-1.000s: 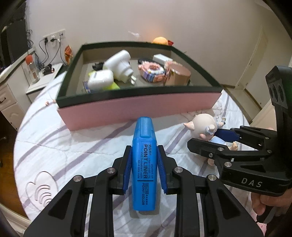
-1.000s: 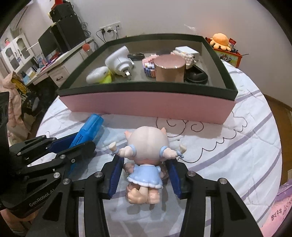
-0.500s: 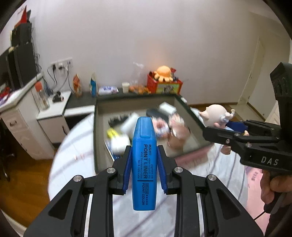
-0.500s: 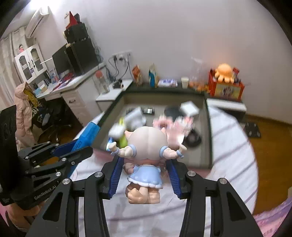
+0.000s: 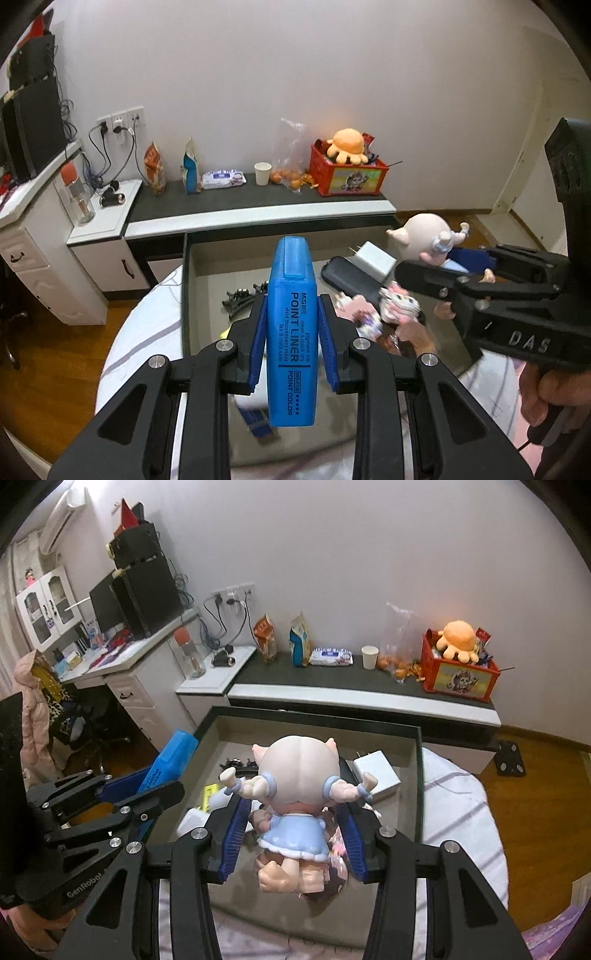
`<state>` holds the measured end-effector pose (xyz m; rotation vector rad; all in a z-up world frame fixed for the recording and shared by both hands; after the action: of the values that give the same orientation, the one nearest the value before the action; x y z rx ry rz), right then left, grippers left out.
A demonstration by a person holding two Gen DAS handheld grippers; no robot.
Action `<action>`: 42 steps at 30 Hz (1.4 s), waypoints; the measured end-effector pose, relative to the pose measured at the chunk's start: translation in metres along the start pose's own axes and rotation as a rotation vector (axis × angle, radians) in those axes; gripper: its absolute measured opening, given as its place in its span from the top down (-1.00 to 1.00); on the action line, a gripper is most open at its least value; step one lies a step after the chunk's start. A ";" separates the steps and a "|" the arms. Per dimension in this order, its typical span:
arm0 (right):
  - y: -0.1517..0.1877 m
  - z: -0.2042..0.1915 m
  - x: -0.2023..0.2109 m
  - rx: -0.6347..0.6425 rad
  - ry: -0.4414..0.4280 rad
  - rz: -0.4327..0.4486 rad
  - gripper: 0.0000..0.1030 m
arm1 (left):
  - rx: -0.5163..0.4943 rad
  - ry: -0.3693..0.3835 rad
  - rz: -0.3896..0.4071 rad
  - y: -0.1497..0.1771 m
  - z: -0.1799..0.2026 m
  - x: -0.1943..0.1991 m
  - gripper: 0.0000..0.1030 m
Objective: Organize rigid objects
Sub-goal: 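Lift the highlighter and doll figure over the pink box with both tools, then lower both items into the box and open both tools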
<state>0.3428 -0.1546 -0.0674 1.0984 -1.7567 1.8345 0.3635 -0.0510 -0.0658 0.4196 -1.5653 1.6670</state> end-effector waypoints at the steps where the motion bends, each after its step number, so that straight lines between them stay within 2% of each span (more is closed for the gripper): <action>1: -0.001 0.003 -0.009 -0.004 0.000 -0.013 0.06 | 0.001 -0.003 -0.007 -0.002 -0.001 -0.008 0.48; 9: 0.004 0.020 -0.060 -0.032 -0.007 -0.118 0.06 | 0.003 -0.032 -0.068 -0.007 -0.007 -0.058 0.48; 17: 0.011 0.027 -0.078 -0.043 0.007 -0.192 0.05 | 0.008 -0.064 -0.131 0.001 -0.014 -0.078 0.45; 19: 0.011 0.029 -0.079 -0.052 0.011 -0.192 0.04 | -0.002 -0.076 -0.133 0.001 -0.015 -0.079 0.22; 20: 0.010 0.030 -0.078 -0.056 0.013 -0.189 0.04 | -0.007 -0.097 -0.132 0.001 -0.016 -0.077 -0.21; 21: 0.009 0.031 -0.076 -0.063 0.010 -0.186 0.02 | -0.003 -0.115 -0.125 0.000 -0.018 -0.075 -0.48; 22: 0.008 0.032 -0.075 -0.068 0.016 -0.186 0.02 | 0.003 -0.125 -0.113 -0.002 -0.020 -0.072 -0.54; 26: 0.004 0.037 -0.062 -0.083 0.031 -0.160 -0.43 | 0.063 -0.104 -0.091 -0.005 -0.027 -0.055 -0.86; 27: 0.002 0.039 -0.057 -0.091 0.036 -0.149 -0.57 | 0.074 -0.102 -0.082 -0.005 -0.029 -0.050 -0.91; 31: 0.000 0.036 -0.036 -0.125 0.003 -0.113 -0.61 | 0.112 -0.154 -0.054 -0.005 -0.038 -0.028 -0.95; 36: 0.004 0.034 -0.010 -0.210 -0.057 -0.066 -0.68 | 0.143 -0.285 -0.044 0.003 -0.053 -0.002 -0.99; 38: 0.007 0.030 0.001 -0.221 -0.067 -0.053 -0.69 | 0.152 -0.300 -0.035 0.010 -0.055 0.012 -0.99; 42: 0.022 0.017 0.033 -0.194 -0.030 -0.016 -0.69 | 0.146 -0.297 -0.001 0.024 -0.048 0.043 -0.99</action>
<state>0.3115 -0.1825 -0.0591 1.0645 -1.8916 1.6065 0.3321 0.0099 -0.0606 0.7735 -1.6556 1.7873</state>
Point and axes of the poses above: each gripper's, at about its wrist camera, not at the fingertips, and x roughly against the way its jaws point, z to its right, y to its underside, the point moved 9 cm from there along -x, roughly the way its jaws point, and after that the axes turned 5 degrees about x, right-handed, at the moved point
